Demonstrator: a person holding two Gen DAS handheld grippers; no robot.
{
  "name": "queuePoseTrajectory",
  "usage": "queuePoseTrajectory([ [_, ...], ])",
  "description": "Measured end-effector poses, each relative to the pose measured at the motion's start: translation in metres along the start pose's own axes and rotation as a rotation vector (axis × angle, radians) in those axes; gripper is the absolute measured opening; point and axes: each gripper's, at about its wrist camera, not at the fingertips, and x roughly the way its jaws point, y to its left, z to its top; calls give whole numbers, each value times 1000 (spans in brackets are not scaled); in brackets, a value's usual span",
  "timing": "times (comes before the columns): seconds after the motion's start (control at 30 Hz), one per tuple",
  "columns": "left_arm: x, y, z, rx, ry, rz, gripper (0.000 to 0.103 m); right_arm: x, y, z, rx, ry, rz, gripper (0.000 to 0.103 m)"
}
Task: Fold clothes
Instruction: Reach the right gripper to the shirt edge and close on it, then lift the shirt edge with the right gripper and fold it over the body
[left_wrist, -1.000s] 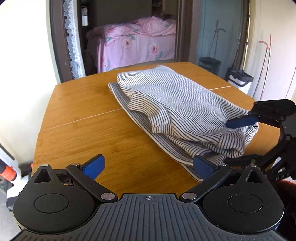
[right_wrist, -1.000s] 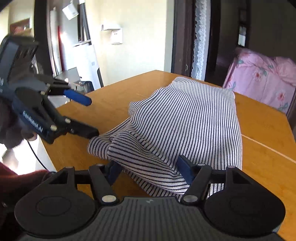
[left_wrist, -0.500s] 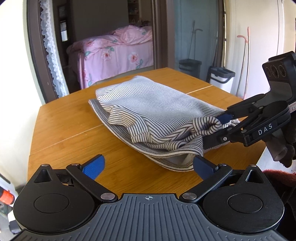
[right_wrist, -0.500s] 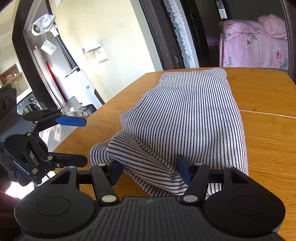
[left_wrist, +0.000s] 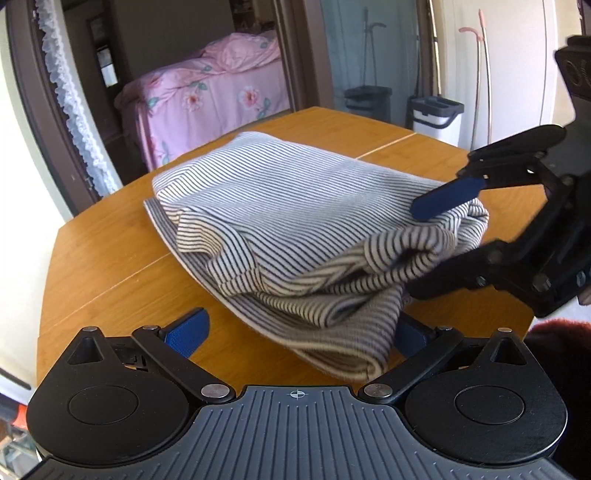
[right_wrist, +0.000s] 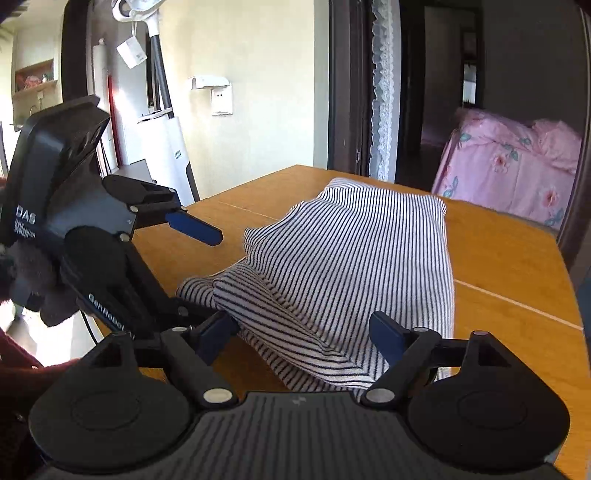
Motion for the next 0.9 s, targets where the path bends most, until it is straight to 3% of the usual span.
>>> queuePoseTrajectory([
  [0.07, 0, 5, 4, -36, -3, -11, 103, -7, 3, -3, -79, -9, -48, 87],
  [0.27, -3, 9, 10, -70, -16, -15, 103, 2, -2, -16, -139, 48, -120, 89],
  [0.47, 1, 19, 14, -128, -17, -44, 103, 24, 27, -30, -356, 13, -220, 89],
  [0.53, -1, 21, 14, -148, -26, -52, 103, 28, 33, -30, -426, 1, -248, 76],
  [0.6, -9, 22, 14, -158, -46, -60, 103, 24, 32, -21, -448, 12, -210, 32],
  [0.73, -33, 36, 13, -201, -111, -98, 103, 2, 17, 6, -407, 2, -220, 21],
  [0.9, -53, 64, 20, -289, -203, -64, 103, -30, 36, 23, -457, 49, -107, 16],
])
